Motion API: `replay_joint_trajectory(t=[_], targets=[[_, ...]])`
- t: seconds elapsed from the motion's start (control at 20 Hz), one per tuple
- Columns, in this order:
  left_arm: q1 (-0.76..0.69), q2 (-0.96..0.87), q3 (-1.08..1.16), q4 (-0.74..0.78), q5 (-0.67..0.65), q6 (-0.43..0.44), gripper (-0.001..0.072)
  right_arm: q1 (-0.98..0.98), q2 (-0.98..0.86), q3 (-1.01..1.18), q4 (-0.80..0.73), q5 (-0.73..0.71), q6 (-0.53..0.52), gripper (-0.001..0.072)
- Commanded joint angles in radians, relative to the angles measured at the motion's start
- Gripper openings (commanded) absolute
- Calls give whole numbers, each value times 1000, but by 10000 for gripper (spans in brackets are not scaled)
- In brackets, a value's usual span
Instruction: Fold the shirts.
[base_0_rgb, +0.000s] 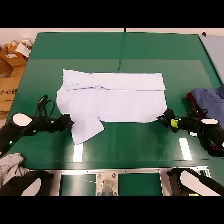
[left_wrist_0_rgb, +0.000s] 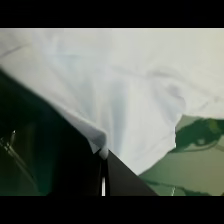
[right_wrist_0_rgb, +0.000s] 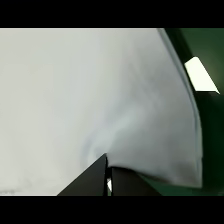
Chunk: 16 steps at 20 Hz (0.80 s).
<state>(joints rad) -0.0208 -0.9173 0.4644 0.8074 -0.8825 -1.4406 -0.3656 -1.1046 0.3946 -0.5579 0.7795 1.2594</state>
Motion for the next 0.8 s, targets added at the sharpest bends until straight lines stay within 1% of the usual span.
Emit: replay_joint_trajectory(t=[0.0,0.1,0.2,0.3,0.4,0.5,0.6,0.75], targets=[[0,109,43,179,-299,-103,27,-97,59,18,-292,187,109,13],[0,212,44,225,-388,-152,27,-151,147,18,-386,279,156,14],[0,301,74,253,-438,-204,27,-169,261,18,-389,345,178,14],[0,336,120,282,-449,-230,27,-169,374,22,-389,362,196,14],[0,328,158,286,-423,-227,27,-169,434,43,-385,364,208,14],[0,277,196,286,-375,-216,27,-164,428,95,-335,360,207,14],[0,195,249,284,-339,-188,27,-135,389,167,-297,323,206,14],[0,29,377,284,-247,-135,27,-59,250,291,-287,233,206,14]])
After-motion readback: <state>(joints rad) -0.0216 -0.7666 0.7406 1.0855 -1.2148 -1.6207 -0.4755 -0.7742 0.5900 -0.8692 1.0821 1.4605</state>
